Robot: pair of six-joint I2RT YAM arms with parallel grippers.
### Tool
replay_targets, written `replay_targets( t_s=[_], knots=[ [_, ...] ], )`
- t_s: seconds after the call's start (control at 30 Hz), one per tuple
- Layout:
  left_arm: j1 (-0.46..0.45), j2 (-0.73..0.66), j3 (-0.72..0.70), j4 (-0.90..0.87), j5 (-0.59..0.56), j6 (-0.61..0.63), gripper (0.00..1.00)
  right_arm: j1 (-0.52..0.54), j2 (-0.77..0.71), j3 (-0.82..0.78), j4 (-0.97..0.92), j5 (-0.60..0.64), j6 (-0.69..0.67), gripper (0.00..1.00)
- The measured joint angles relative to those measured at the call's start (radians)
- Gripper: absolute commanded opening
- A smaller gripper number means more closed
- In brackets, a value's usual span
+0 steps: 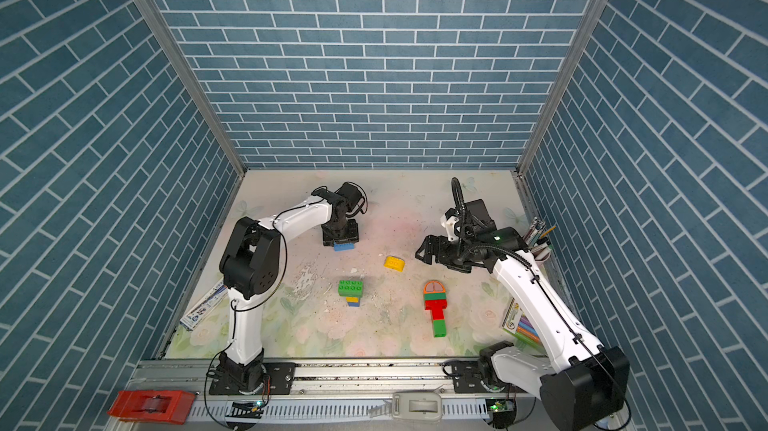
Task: Assemble an ice cream with lego
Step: Pick up the lego brick from the center of the board, then assemble the lego brick with the lego brick.
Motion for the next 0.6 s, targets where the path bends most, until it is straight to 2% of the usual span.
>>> replay_targets(
  t_s=[0.27,0.6],
  knots=[
    [-0.080,-0.236,-0.015,-0.100,0.006,0.004,0.43,0.000,-0.018,-0.039,0.016,-0.016,0.001,0.93],
    [-0.245,-0.383,-0.042,-0.276,0.025,-0.023,0.42,0.000,-0.034,-0.091,0.071,-0.050,0.011,0.93]
  ],
)
